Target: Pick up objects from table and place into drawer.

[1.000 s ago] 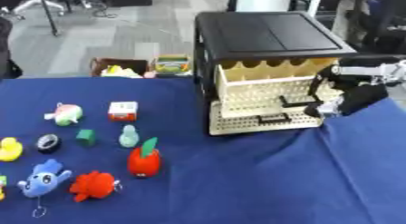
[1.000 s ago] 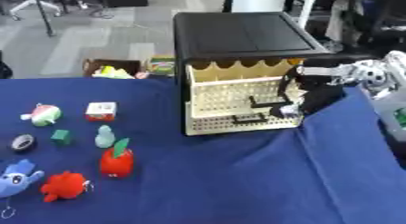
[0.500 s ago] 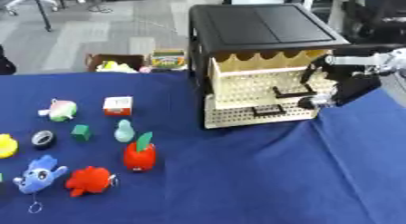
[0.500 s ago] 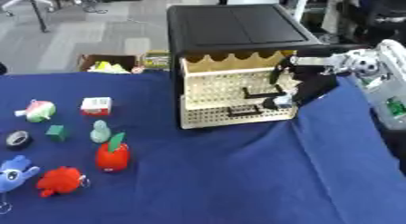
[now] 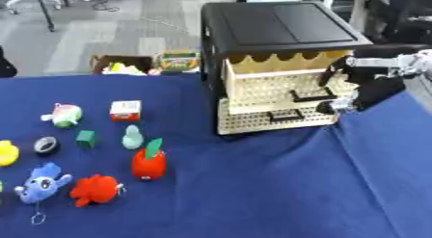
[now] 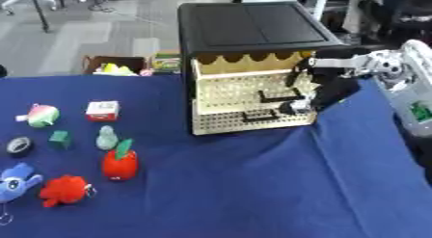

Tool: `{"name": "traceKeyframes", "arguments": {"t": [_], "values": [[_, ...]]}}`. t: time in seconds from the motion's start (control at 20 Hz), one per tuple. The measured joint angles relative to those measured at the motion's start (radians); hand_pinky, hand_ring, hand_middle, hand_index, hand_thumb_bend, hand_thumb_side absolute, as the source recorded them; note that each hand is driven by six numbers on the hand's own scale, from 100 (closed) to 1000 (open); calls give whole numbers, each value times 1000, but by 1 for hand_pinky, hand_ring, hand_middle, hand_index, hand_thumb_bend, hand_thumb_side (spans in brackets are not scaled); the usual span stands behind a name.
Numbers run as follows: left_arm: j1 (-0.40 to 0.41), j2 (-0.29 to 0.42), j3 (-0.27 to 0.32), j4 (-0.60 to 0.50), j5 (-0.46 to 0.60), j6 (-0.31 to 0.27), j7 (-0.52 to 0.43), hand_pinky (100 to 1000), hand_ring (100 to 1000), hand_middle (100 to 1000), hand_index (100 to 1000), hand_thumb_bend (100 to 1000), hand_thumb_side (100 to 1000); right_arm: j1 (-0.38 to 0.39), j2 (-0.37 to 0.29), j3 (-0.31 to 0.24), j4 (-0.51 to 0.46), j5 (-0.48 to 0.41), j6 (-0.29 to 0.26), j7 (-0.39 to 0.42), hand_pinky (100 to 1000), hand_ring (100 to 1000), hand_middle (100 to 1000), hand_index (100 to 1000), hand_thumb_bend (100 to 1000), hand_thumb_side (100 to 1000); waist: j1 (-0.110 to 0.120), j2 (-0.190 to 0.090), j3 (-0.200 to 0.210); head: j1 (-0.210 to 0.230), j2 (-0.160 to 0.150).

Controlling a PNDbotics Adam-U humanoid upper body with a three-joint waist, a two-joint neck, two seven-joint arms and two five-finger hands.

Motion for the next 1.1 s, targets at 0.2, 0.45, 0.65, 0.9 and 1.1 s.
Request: {"name": "traceKeyframes", "arguments": {"t": [0.2, 0.45, 0.65, 0.9, 1.1], "values": [[0, 0, 0, 0, 0, 1, 0, 624, 855, 694, 808, 100, 752, 16, 1, 13, 10, -28, 0, 0, 100, 138, 100, 801, 395, 621, 0, 0, 2, 0, 6], [0, 0, 0, 0, 0, 1, 0, 624, 855, 694, 807, 100, 753, 31, 18, 32, 38, -72, -1, 0, 100, 128, 100, 805, 267, 597, 1, 0, 6, 0, 21], [0, -1, 0, 0, 0, 1, 0, 624, 856, 694, 806, 100, 755, 42, 27, 36, 48, -100, -1, 0, 100, 128, 100, 821, 247, 584, 0, 0, 7, 0, 23], [0, -1, 0, 0, 0, 2, -1, 624, 857, 694, 806, 100, 757, 48, 27, 39, 49, -117, 3, -3, 100, 125, 100, 789, 252, 584, -3, 0, 8, 0, 23], [0, -1, 0, 0, 0, 4, -2, 623, 857, 694, 806, 100, 757, 48, 26, 39, 49, -117, 6, -5, 100, 124, 100, 731, 230, 583, -4, 0, 9, 0, 23]]}}
